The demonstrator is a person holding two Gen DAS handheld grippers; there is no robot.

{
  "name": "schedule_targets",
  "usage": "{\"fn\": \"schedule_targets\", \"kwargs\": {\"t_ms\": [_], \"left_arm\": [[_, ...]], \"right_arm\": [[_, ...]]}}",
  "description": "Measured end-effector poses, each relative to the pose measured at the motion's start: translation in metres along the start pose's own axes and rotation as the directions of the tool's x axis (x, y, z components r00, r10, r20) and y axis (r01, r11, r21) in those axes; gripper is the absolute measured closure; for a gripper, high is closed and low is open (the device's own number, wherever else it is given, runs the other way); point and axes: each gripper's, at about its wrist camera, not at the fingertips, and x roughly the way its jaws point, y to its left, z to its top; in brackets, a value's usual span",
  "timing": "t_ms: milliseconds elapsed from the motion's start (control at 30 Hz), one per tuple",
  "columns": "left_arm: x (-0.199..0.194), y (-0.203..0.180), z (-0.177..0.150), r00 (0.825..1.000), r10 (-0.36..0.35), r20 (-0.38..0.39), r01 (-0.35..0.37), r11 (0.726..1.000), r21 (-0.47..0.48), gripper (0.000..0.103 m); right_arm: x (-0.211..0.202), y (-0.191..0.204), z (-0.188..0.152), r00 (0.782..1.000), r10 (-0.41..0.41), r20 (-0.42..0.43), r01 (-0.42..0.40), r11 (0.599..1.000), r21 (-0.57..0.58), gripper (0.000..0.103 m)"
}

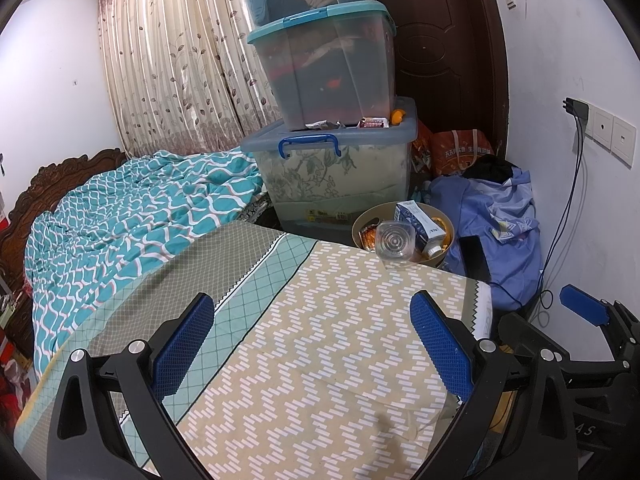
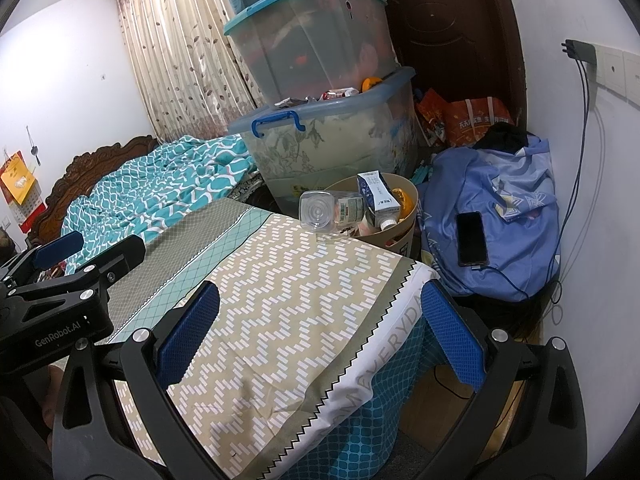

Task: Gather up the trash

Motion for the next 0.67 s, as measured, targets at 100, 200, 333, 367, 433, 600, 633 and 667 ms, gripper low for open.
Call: {"fn": "schedule_targets", "kwargs": {"t_ms": [100,200,333,367,433,600,633,667], "left_arm": [[0.0,0.003,-0.002,1.0,0.009,0.001,-0.009,1.0,-0.012,0.008],[-0.002,0.009,0.0,1.0,0.014,0.016,-0.013,0.999,-0.036,0.009],[-0.009,0.018,0.001,0.999,0.025,0.04,-0.022,0.998,-0.055,0.009],[-0.01,0.022,0.0,0.999,0.023,0.037,-0.02,0.998,-0.065,0.009],[-0.008,0.023,0.003,1.0,0.018,0.019,-0.017,0.997,-0.08,0.008],[-0.002,0.025,0.007,1.0,0.0,-0.011,-0.001,0.995,-0.097,0.008],[-0.001,0.024,0.009,1.0,-0.001,-0.013,0.0,0.995,-0.098,0.008],[0.0,0.025,0.009,1.0,-0.003,-0.013,0.001,0.995,-0.101,0.008]], "right_arm": [[0.0,0.0,0.0,1.0,0.0,0.0,0.0,1.0,0.001,0.003],[0.001,-0.001,-0.002,1.0,0.0,0.0,0.0,1.0,0.001,0.003],[0.0,-0.002,-0.003,1.0,-0.001,-0.002,0.001,1.0,0.002,0.003],[0.0,-0.002,-0.004,1.0,-0.001,-0.003,0.001,1.0,0.002,0.003],[0.0,-0.004,-0.005,1.0,-0.001,-0.003,0.001,1.0,-0.001,0.003],[-0.001,-0.005,-0.006,1.0,-0.004,-0.006,0.004,1.0,0.003,0.003],[-0.001,-0.006,-0.005,1.0,-0.004,-0.006,0.004,1.0,0.003,0.003],[-0.001,-0.006,-0.006,1.0,-0.004,-0.006,0.004,1.0,0.003,0.003]]}}
